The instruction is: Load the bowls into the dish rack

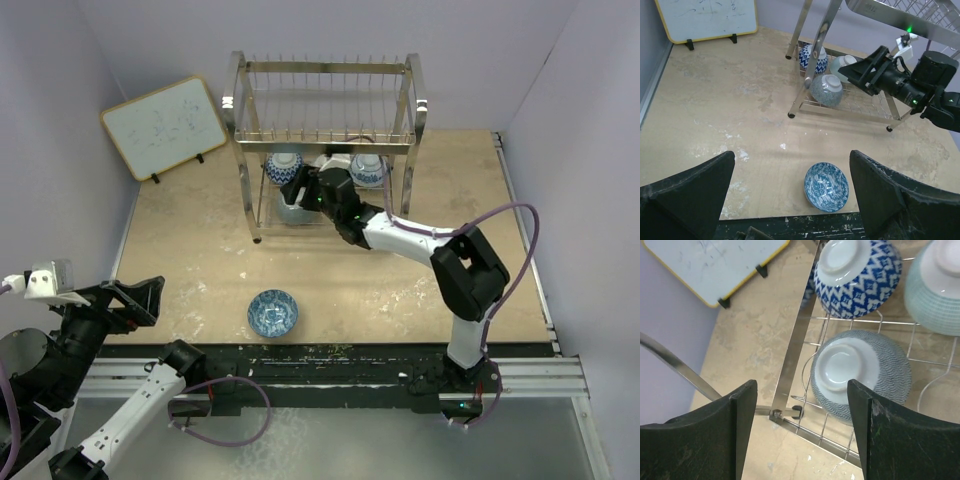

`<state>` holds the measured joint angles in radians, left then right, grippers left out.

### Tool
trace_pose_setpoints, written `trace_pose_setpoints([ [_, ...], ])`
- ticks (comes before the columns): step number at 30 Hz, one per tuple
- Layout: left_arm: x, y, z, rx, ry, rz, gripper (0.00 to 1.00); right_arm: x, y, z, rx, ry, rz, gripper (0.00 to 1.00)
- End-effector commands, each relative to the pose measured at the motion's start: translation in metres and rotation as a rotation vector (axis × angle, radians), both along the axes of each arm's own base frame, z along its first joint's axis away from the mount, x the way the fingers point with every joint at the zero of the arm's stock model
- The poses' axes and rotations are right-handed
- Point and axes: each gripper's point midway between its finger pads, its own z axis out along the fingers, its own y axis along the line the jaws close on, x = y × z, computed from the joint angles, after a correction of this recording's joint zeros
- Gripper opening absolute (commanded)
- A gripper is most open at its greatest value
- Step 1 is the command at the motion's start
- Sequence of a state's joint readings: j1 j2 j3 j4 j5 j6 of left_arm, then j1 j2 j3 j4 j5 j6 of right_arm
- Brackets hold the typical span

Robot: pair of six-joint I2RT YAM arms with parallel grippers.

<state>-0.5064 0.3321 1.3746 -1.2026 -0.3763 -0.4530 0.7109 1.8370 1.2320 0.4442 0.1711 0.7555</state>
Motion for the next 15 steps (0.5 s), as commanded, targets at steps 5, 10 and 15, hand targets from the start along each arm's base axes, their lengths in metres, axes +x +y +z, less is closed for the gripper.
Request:
trace_pose_setpoints([
  [5, 0.006, -0.004, 0.007, -0.012, -0.014, -0.002, 0.99, 0.022, -0.007, -0.004, -0.341, -0.070, -0.146, 0.77],
  [10, 0.005, -0.003, 0.003, -0.007, -0.004, 0.000, 0.99, 0.029, -0.012, -0.015, -0.408, -0.072, -0.179, 0.81],
  [15, 0.005, -0.002, 0.001, -0.004, 0.001, 0.006, 0.99, 0.032, -0.002, -0.027, -0.422, -0.084, -0.135, 0.83],
])
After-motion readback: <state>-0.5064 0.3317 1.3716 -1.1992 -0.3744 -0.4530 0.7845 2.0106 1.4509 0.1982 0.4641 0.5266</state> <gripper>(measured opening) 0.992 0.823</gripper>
